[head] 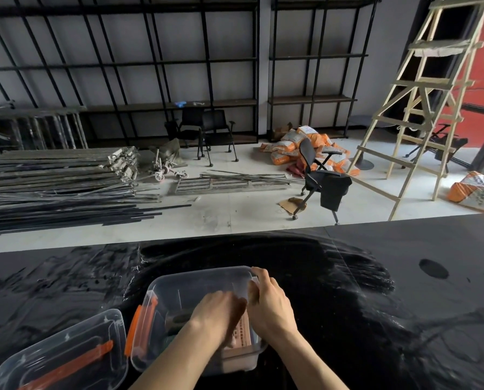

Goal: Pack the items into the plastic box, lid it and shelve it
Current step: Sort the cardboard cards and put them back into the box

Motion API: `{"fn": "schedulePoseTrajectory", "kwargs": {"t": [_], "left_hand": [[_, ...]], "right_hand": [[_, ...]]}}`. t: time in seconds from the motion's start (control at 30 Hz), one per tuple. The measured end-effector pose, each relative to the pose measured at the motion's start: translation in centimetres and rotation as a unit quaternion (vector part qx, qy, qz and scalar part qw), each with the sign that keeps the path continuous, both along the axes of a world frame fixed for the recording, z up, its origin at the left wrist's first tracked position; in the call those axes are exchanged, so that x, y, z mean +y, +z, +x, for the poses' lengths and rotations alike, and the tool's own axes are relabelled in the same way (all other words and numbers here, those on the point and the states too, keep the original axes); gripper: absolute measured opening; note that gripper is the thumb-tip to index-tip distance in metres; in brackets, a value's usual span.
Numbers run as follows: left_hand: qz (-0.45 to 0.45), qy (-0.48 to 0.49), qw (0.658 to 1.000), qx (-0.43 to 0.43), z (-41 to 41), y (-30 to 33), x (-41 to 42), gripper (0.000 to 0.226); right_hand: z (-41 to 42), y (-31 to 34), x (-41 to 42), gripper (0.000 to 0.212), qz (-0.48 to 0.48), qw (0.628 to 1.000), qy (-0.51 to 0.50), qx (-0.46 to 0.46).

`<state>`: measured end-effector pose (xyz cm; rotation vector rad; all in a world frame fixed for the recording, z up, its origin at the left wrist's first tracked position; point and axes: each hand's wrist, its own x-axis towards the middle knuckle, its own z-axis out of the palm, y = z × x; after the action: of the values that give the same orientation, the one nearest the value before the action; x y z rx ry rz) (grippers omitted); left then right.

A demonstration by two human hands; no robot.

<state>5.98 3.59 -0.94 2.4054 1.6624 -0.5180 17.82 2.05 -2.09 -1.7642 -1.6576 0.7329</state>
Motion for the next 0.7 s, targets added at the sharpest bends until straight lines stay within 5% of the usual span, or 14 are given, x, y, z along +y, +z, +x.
{"fn": "schedulePoseTrajectory", "kwargs": {"t": [0.27, 0.5, 0.7], "left_hand": [[-0.062, -0.023, 0.996, 0.056, 0.3, -0.4, 0.4, 0.035], [-0.055, -0.002, 0.998, 0.013, -0.2, 0.4, 0.3, 0.04], [0.099, -0.028, 0.993, -0.061, -3.9, 1.0, -0.5, 0.04]], "right_hand": [[-0.2, -0.3, 0.2, 0.046, -0.001, 1.0, -0.007, 0.004], [0.5, 0.0, 0.4, 0.046, -0.006, 1.0, 0.007, -0.013], [4.8, -1.2, 0.9, 0.05, 0.051, 0.995, -0.085, -0.011]]}}
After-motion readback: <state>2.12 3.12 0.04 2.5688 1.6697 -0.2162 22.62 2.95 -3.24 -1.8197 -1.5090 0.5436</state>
